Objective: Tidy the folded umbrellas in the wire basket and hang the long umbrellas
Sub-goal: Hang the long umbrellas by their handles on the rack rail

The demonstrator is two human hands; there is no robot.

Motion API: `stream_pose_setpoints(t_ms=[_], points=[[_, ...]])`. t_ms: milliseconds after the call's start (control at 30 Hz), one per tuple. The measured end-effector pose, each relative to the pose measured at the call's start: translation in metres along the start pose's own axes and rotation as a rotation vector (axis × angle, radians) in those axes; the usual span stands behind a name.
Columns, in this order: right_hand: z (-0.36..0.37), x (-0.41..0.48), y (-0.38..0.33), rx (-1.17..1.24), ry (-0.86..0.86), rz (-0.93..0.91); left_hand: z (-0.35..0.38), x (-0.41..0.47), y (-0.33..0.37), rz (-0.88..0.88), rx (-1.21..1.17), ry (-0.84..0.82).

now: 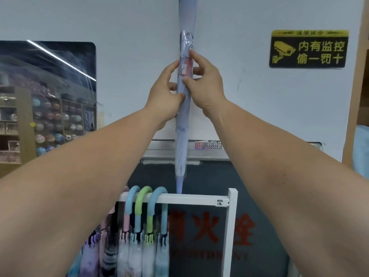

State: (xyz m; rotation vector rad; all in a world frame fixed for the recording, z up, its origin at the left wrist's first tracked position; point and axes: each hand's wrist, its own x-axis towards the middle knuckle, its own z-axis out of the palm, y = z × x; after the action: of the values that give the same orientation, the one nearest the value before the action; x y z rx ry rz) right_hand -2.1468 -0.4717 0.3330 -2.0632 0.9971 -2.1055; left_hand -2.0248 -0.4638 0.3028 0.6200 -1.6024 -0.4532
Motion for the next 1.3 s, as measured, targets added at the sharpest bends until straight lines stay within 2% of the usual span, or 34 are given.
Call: stream_pose_setpoints(t_ms=[433,567,733,900,1000,1167,1300], points=[[-0.006,-0.084,0.046,-0.002,-0.129,0.164,0.02,-0.066,-0.053,-0.16,-0.022,-0.057],[-0.005,-0.11,0.058,-0.003,-0.154,0.191,0.021,-0.085,-0.075,-0.114,0.111,-0.055],[-0.007,-0.139,0.073,0.019,-0.136,0.216,0.022,-0.1,-0.087,-0.075,0.161,-0.086],[-0.006,-0.167,0.087,0.038,-0.152,0.252,0.025,-0.114,-0.105,-0.083,0.097,-0.159],[-0.004,-0.182,0.092,0.052,-0.163,0.28,0.023,-0.119,-0.109,-0.093,0.056,-0.146],[0.002,-0.204,0.099,-0.047,-0.174,0.308,0.02,-0.114,-0.105,-0.074,0.081,-0.101],[0.002,-0.212,0.1,-0.15,-0.193,0.317,0.017,-0.112,-0.115,-0.073,0.042,-0.131]])
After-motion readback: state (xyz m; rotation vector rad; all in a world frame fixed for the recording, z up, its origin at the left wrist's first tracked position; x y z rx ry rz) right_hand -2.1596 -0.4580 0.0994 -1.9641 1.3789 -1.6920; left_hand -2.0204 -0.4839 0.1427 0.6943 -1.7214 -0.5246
